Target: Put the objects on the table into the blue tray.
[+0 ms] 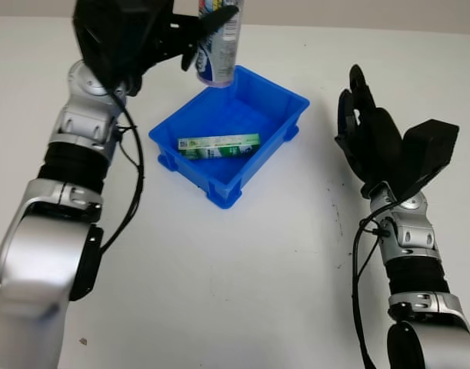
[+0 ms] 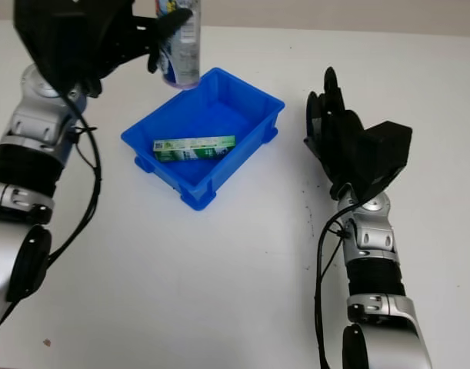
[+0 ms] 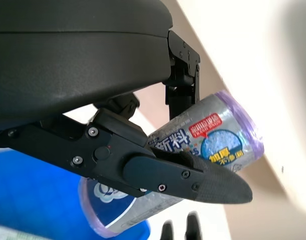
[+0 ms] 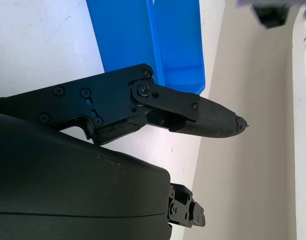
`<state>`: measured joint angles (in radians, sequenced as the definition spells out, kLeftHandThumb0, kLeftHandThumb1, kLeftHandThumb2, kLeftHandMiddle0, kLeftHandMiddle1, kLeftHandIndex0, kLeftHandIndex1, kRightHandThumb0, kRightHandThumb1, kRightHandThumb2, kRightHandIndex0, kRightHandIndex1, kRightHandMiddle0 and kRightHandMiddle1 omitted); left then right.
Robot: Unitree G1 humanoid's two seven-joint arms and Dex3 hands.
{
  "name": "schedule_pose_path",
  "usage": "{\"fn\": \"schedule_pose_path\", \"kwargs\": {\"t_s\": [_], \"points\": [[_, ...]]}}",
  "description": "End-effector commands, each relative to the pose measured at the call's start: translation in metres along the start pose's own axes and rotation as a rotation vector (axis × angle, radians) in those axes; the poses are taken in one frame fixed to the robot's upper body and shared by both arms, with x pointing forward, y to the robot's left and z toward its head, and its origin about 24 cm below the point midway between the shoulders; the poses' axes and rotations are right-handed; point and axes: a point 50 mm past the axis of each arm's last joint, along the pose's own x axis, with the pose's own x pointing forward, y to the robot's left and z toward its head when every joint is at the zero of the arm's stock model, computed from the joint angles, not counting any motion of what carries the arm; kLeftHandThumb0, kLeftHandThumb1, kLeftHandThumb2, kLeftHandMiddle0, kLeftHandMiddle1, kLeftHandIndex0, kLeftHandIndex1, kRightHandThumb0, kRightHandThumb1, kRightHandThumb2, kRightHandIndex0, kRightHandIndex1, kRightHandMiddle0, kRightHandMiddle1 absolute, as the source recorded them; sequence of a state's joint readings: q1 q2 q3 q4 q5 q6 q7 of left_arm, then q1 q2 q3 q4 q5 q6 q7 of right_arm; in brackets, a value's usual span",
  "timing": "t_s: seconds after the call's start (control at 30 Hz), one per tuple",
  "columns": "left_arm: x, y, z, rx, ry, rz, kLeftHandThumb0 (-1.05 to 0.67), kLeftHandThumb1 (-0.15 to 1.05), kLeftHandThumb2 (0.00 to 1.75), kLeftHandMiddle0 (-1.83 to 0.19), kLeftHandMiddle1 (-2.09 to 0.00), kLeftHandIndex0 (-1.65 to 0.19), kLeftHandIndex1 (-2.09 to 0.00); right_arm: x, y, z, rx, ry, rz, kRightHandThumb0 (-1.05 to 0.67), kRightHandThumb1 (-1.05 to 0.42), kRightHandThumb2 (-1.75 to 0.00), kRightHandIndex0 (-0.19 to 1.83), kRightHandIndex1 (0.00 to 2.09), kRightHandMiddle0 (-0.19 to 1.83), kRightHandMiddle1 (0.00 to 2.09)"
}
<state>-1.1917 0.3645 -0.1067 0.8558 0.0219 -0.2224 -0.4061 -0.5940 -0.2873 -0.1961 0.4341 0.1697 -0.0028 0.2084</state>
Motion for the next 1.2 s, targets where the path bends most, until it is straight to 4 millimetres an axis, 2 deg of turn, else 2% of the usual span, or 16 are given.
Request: {"fn": "schedule_pose_path", "kwargs": {"t_s": [0.0, 0.03, 0.07, 0.1, 0.13, 0.17, 0.33, 0.57, 0.73, 0.8, 0.87, 1.03, 1.17], "points": [[0.005, 0.0, 0.011, 0.034, -0.005, -0.072, -0.51, 1.05, 0.42, -0.22, -1.09, 0.07, -1.13, -0.004, -0.004, 0.001, -0.014, -0.002, -0.01, -0.71, -1.05, -0.66, -0.19, 0.0, -0.19, 0.0], [0.005, -0.003, 0.01, 0.043, 0.024, -0.126, -0.58, 1.05, 0.42, -0.14, -0.64, 0.09, -0.73, -0.004, -0.005, 0.001, -0.014, 0.0, -0.011, -0.7, -1.05, -0.67, -0.19, 0.0, -0.19, 0.0], [0.005, -0.005, 0.01, 0.048, 0.043, -0.16, -0.61, 1.05, 0.42, -0.11, -0.37, 0.09, -0.48, -0.004, -0.005, 0.001, -0.014, 0.002, -0.012, -0.7, -1.05, -0.67, -0.19, 0.0, -0.19, 0.0], [0.005, -0.007, 0.009, 0.071, 0.062, -0.199, -0.63, 1.05, 0.42, -0.1, -0.23, 0.08, -0.34, -0.005, -0.005, 0.001, -0.011, 0.004, -0.014, -0.7, -1.05, -0.67, -0.19, 0.0, -0.19, 0.0], [0.004, -0.01, 0.008, 0.085, 0.075, -0.229, -0.68, 1.05, 0.44, 0.0, -0.1, 0.12, -0.21, -0.005, -0.005, 0.0, -0.008, 0.004, -0.015, -0.7, -1.05, -0.67, -0.19, 0.0, -0.19, 0.0], [0.004, -0.012, 0.006, 0.116, 0.08, -0.255, -0.7, 1.05, 0.44, 0.06, -0.06, 0.14, -0.16, -0.005, -0.005, 0.0, -0.006, 0.003, -0.014, -0.7, -1.05, -0.68, -0.19, 0.0, -0.19, 0.0], [0.002, -0.014, 0.004, 0.192, 0.075, -0.265, -0.71, 1.05, 0.52, 0.17, -0.03, 0.16, -0.09, -0.006, -0.006, -0.001, -0.011, 0.004, -0.011, -0.71, -1.05, -0.68, -0.19, 0.0, -0.19, 0.0], [0.0, -0.01, 0.002, 0.22, 0.051, -0.223, -0.73, 1.05, 0.52, 0.16, -0.06, 0.15, -0.08, -0.005, -0.006, -0.002, -0.011, 0.0, -0.003, -0.7, -1.05, -0.69, -0.19, 0.0, -0.19, 0.0], [-0.006, -0.003, 0.001, 0.171, 0.019, -0.164, -0.72, 1.05, 0.53, 0.15, -0.06, 0.14, -0.08, -0.005, -0.006, -0.001, -0.006, 0.005, -0.003, -0.69, -1.05, -0.69, -0.19, 0.0, -0.19, 0.0], [-0.013, 0.003, -0.003, 0.159, 0.008, -0.1, -0.71, 1.05, 0.55, 0.14, -0.06, 0.12, -0.09, -0.005, -0.007, 0.0, -0.004, 0.007, -0.008, -0.69, -1.05, -0.69, -0.19, 0.0, -0.19, 0.0], [-0.02, 0.008, -0.01, 0.069, 0.015, -0.015, -0.73, 1.05, 0.53, 0.12, -0.06, 0.09, -0.1, -0.005, -0.007, 0.002, -0.02, 0.01, -0.013, -0.69, -1.05, -0.68, -0.19, 0.0, -0.19, 0.0], [-0.033, 0.011, -0.024, -0.042, 0.01, 0.097, -0.73, 1.05, 0.54, 0.16, -0.04, 0.14, -0.07, -0.005, -0.009, 0.006, -0.034, -0.004, -0.008, -0.69, -1.05, -0.69, -0.19, 0.0, -0.19, 0.0], [-0.06, 0.009, -0.047, -0.091, 0.016, 0.252, -0.72, 1.05, 0.61, 0.18, -0.03, 0.18, -0.04, -0.006, -0.009, 0.011, -0.029, -0.023, -0.004, -0.72, -1.05, -0.69, -0.19, 0.0, -0.19, 0.0]]}}
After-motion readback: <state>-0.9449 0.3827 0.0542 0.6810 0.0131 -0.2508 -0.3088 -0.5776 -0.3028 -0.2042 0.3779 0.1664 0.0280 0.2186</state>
